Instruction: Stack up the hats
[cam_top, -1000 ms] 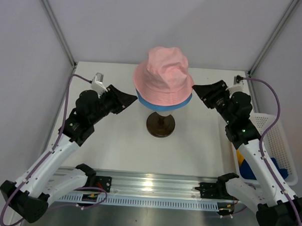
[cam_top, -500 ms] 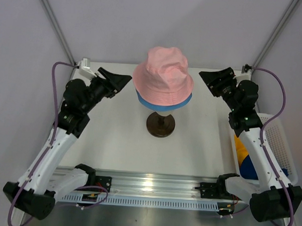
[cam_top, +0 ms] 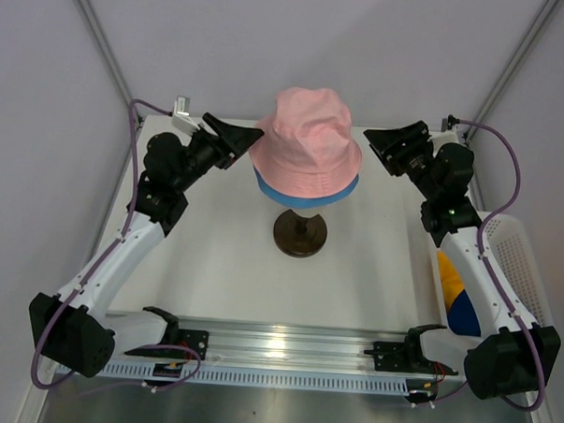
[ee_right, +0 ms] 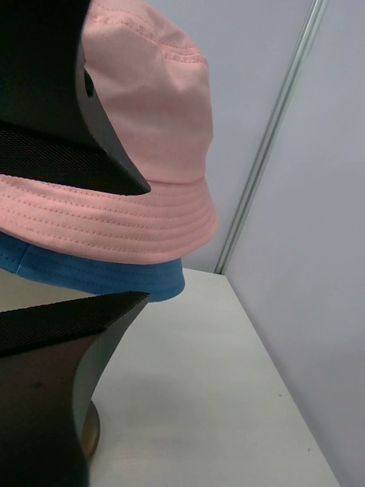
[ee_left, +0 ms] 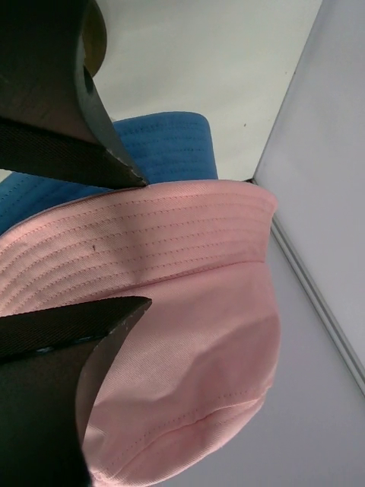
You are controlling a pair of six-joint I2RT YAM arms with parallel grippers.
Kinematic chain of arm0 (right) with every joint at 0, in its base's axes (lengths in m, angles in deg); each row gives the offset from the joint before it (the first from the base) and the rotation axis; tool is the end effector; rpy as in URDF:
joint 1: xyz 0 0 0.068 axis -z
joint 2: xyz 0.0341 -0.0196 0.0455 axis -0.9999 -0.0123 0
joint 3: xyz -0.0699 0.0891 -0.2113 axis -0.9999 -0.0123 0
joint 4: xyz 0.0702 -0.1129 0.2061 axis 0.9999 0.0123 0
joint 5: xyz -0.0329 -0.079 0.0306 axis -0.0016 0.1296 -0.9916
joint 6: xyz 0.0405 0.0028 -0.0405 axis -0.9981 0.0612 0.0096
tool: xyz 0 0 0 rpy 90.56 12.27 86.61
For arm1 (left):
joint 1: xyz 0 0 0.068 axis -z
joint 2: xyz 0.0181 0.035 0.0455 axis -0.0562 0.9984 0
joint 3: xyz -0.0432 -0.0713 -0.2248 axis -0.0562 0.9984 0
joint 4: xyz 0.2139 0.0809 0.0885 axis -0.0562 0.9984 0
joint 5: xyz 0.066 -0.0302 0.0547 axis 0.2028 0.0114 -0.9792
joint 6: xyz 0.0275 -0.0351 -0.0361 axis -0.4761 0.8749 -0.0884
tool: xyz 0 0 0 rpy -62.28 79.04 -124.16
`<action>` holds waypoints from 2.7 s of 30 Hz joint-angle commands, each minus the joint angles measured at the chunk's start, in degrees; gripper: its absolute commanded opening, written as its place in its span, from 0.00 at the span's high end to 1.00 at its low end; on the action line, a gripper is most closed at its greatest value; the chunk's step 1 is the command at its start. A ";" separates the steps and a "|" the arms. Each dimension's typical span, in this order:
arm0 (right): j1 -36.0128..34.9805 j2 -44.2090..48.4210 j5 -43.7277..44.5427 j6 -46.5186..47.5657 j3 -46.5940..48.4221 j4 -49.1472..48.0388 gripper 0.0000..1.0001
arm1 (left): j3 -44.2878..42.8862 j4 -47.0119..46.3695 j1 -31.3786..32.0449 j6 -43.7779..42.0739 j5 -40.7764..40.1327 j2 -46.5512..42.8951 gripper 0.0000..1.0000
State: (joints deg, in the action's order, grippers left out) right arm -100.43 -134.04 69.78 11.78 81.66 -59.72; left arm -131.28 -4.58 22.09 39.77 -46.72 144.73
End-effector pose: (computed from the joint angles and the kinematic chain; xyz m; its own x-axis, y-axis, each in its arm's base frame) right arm 0.2690 0.0644 0.3606 -0.3895 0.7590 -0.5217 -0.2364 0.4651 0.8531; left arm 0.2553 -0.1001 0.3652 -0.4899 -0.7062 -0.5112 0.3363 0.3879 -0.8582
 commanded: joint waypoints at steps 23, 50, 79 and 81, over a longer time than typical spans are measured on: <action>-4.24 -2.69 1.11 -5.63 0.91 -4.26 0.43 | 0.15 -5.77 -0.33 3.03 2.83 4.08 0.99; -4.60 -0.68 3.13 -5.55 -5.59 -4.44 1.00 | 4.11 7.23 -0.24 3.04 0.72 2.85 0.99; -0.20 4.51 3.84 4.46 -6.22 2.42 0.95 | 14.13 5.38 0.81 -2.24 0.82 -4.00 0.92; -0.11 4.42 3.75 6.66 -5.34 4.60 0.86 | 12.90 7.66 0.55 -5.64 -0.68 -4.97 0.78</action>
State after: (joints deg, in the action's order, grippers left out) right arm -100.78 -130.47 73.28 13.84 72.92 -57.43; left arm -119.57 -4.91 22.22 39.86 -46.24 140.51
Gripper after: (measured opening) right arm 0.103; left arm 0.156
